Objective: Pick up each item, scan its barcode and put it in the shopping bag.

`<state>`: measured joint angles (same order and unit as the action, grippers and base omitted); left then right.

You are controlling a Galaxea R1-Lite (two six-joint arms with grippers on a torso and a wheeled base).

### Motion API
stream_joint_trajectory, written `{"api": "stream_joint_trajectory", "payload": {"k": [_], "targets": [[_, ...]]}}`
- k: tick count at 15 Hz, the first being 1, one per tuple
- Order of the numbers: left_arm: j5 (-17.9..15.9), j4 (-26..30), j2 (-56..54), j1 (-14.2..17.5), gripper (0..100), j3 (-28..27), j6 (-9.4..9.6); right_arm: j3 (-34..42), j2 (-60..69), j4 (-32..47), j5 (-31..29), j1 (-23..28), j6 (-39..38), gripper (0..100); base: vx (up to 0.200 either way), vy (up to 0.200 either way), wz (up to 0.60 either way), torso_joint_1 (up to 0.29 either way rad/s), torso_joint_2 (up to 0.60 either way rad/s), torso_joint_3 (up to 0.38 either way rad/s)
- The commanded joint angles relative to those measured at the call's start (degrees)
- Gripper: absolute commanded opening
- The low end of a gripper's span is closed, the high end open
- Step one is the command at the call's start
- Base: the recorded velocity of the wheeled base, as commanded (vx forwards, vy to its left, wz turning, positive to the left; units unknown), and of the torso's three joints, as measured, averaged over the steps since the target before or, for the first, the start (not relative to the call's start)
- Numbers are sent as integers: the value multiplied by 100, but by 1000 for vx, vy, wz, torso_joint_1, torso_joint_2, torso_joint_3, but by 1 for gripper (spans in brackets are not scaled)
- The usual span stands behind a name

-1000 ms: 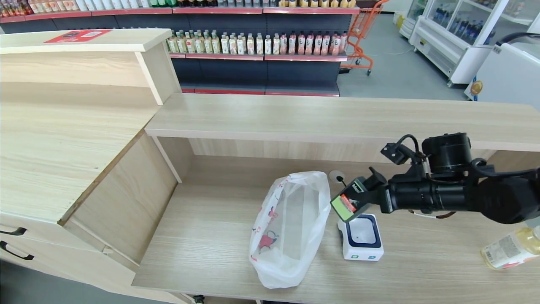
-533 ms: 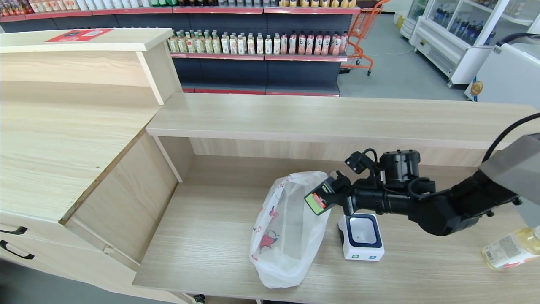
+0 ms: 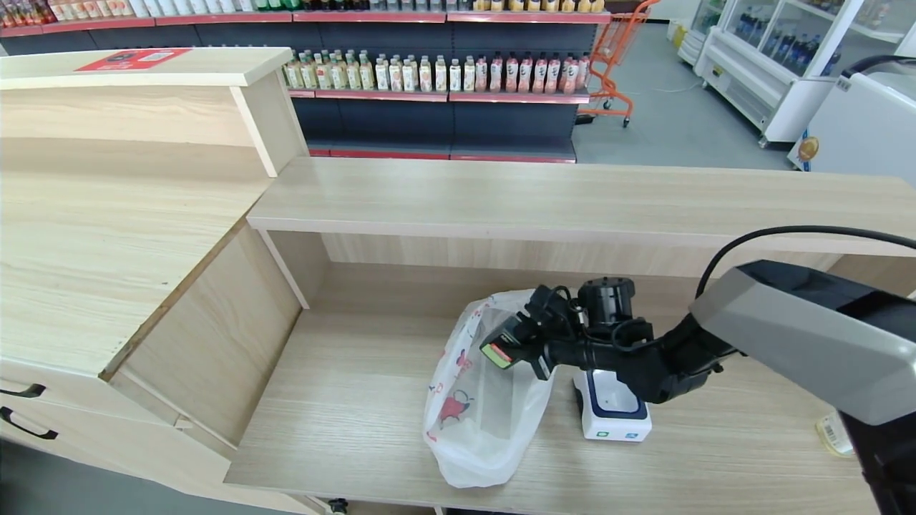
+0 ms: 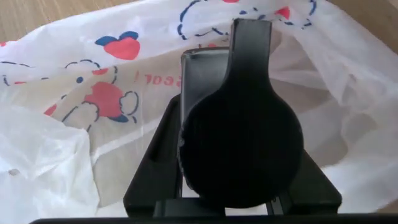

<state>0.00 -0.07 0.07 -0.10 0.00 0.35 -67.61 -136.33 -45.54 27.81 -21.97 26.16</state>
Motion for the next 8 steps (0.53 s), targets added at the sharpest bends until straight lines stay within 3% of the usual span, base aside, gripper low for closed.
{"api": "stream_joint_trajectory", "payload": {"k": [1,3,4,6,8], "targets": [[0,-1,1,1,100,0,0,-411,-474,2,-118,-141,240,0,0,0,0,0,0,0],[0,-1,1,1,100,0,0,-534,-632,2,-162,-194,478,0,0,0,0,0,0,0],[0,-1,1,1,100,0,0,-569,-711,-16,-162,-194,636,100,0,0,0,0,0,0],[0,-1,1,1,100,0,0,-534,-693,-236,-144,-141,583,100,0,0,0,0,0,0],[9,-1,1,1,100,0,0,-472,-298,-209,-135,-18,-208,100,0,0,0,0,0,0]]}}
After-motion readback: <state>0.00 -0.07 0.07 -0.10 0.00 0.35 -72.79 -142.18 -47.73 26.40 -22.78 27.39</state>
